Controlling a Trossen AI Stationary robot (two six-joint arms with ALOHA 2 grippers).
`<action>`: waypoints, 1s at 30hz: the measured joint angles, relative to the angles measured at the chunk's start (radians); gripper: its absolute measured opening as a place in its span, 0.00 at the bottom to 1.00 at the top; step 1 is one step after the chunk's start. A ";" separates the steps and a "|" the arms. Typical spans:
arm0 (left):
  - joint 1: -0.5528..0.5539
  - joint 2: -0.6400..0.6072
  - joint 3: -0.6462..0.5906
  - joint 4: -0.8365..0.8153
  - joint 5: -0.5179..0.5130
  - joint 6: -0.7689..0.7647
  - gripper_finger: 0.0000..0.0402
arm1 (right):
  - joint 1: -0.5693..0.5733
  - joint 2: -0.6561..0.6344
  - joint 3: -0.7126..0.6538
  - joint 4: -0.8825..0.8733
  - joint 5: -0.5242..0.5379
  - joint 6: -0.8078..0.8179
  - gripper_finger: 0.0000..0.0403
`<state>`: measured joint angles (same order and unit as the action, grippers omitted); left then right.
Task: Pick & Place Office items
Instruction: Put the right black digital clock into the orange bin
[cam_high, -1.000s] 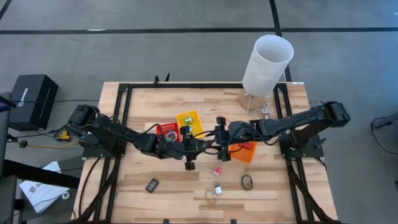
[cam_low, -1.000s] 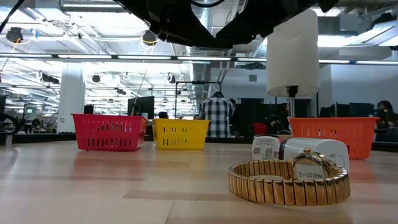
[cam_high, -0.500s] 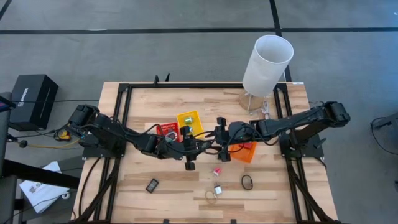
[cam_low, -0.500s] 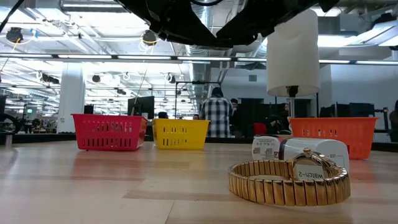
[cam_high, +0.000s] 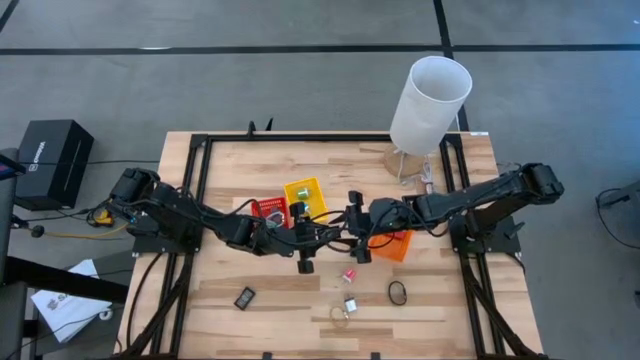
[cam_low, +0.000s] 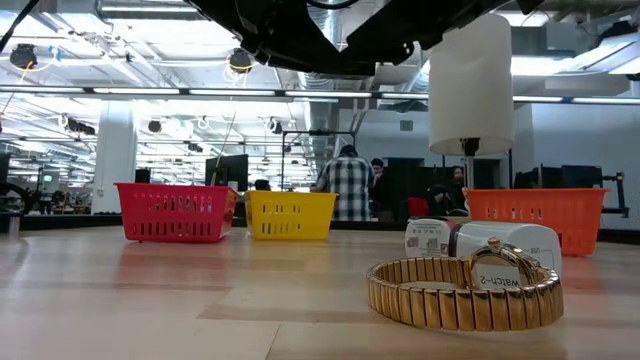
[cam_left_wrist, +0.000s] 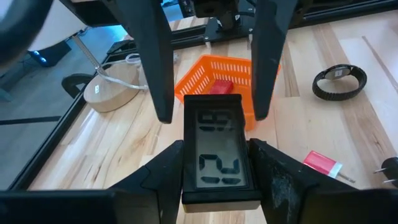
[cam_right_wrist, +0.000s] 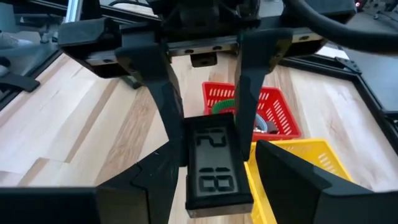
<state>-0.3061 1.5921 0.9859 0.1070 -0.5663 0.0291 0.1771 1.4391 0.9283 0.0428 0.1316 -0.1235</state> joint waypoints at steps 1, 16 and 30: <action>0.000 0.000 0.000 0.000 0.000 0.000 0.40 | 0.000 0.000 0.000 -0.001 0.000 0.008 0.50; 0.000 0.000 0.000 0.009 -0.005 0.000 0.40 | 0.000 0.000 0.000 -0.037 0.000 0.020 0.50; 0.000 0.000 0.000 0.027 -0.010 0.000 0.41 | -0.001 0.000 0.000 -0.065 0.000 0.020 0.50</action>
<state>-0.3061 1.5921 0.9859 0.1345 -0.5758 0.0296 0.1757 1.4391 0.9283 -0.0225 0.1318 -0.1032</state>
